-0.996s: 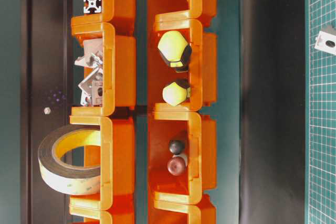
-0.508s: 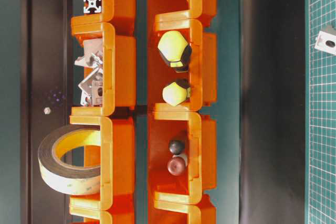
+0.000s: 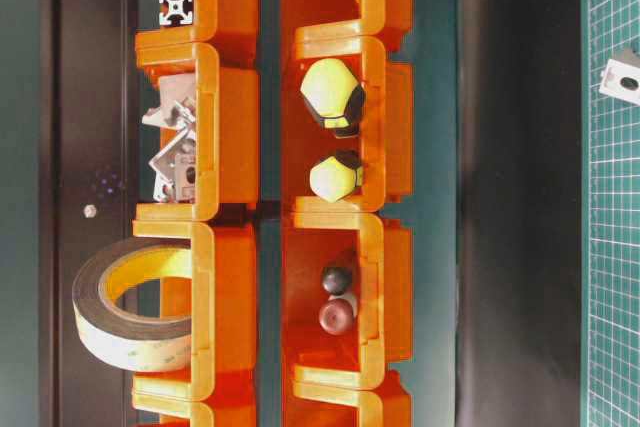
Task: Pick corner brachets from container rack with right arm.
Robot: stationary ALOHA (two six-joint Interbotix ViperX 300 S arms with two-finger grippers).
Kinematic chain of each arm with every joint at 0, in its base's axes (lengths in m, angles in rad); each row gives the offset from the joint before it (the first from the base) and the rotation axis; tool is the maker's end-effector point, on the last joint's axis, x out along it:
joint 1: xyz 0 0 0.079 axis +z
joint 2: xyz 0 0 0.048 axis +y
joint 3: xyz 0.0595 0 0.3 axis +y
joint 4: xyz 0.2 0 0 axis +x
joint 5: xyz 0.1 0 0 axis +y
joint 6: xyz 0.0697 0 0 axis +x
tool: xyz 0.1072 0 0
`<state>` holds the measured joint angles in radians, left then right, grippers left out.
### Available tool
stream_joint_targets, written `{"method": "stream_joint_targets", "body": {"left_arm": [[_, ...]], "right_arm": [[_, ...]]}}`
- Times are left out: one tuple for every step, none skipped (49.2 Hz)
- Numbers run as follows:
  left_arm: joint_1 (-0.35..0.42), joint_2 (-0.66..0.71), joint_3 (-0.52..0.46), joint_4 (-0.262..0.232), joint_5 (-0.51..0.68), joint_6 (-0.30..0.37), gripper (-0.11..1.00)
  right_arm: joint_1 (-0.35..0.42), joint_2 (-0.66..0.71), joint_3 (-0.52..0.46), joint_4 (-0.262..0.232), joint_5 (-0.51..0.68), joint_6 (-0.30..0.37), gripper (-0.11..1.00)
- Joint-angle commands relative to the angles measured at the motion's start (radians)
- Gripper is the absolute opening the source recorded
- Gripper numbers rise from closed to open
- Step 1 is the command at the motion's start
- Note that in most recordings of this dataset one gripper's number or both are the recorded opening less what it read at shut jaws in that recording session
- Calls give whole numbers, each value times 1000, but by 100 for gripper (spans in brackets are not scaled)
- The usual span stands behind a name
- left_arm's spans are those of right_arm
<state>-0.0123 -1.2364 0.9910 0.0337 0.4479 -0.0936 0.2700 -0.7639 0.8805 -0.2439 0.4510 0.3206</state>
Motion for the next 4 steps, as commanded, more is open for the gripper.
{"method": "stream_joint_targets", "body": {"left_arm": [[3, 8, -11, 5, -9, 3, 0], [3, 8, -11, 5, -9, 5, 0], [3, 6, -9, 3, -9, 6, 0], [3, 6, -9, 3, -9, 8, 0]], "right_arm": [[2, -5, -14, 2, -15, -2, 77], [2, -6, -14, 0, -15, -2, 77], [2, -8, -14, 2, -15, -3, 77], [2, -9, -12, 0, -15, -3, 77]]}}
